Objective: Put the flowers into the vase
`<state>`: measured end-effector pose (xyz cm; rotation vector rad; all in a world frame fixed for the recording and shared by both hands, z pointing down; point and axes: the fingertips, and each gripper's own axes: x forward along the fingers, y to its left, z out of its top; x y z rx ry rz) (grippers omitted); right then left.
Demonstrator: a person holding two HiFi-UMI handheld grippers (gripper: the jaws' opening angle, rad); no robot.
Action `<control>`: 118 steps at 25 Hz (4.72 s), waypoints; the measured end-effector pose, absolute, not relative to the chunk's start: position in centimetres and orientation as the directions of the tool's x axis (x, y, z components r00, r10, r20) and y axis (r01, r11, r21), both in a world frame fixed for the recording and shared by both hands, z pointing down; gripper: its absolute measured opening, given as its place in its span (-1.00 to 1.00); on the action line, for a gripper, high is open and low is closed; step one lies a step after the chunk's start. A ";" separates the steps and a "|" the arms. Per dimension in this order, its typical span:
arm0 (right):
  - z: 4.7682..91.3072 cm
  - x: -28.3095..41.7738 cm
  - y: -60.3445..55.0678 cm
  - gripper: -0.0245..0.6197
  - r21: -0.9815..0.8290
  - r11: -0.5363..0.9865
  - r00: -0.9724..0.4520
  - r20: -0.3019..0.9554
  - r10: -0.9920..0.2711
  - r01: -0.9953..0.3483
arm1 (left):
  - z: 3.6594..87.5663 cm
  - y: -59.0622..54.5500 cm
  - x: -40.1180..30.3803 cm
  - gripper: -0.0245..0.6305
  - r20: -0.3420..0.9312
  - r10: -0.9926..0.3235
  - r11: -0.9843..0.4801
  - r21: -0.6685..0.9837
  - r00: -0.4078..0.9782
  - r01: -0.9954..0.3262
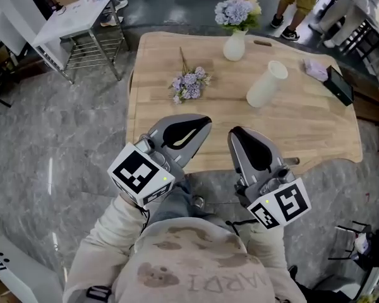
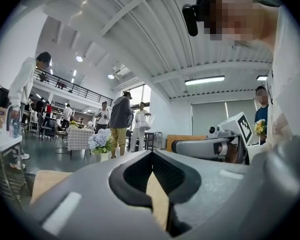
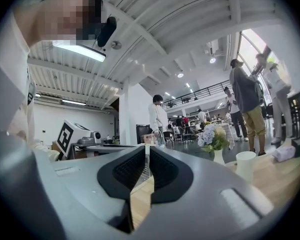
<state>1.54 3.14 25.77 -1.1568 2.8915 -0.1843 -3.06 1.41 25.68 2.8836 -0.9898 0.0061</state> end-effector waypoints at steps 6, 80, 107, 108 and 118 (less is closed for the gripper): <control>27.2 -1.0 -3.7 -0.76 -0.139 0.723 -0.735 0.059 -0.676 -0.676 | 28.6 -4.9 -5.5 -0.92 0.075 -0.622 -0.771 0.116 0.779 -0.626; 37.0 -0.8 -23.8 -0.81 -0.291 0.579 -0.643 0.222 -0.733 -0.761 | 60.7 -36.0 -12.7 -0.87 0.949 0.152 -0.882 0.005 0.275 0.471; 26.3 3.0 -15.6 -0.81 -0.129 0.540 -0.552 0.077 -0.830 -0.831 | 43.1 -24.1 -9.2 -0.88 0.650 0.021 -0.990 -0.090 0.760 0.105; 25.9 3.6 -15.2 -0.81 -0.126 0.534 -0.545 0.071 -0.836 -0.836 | 42.6 -23.7 -8.8 -0.87 0.631 0.019 -0.993 -0.082 0.775 0.090; 23.7 13.2 -13.3 -0.79 -0.110 0.466 -0.471 0.029 -0.882 -0.878 | 37.1 -22.1 -2.3 -0.87 0.392 -0.089 -0.996 -0.023 0.915 -0.087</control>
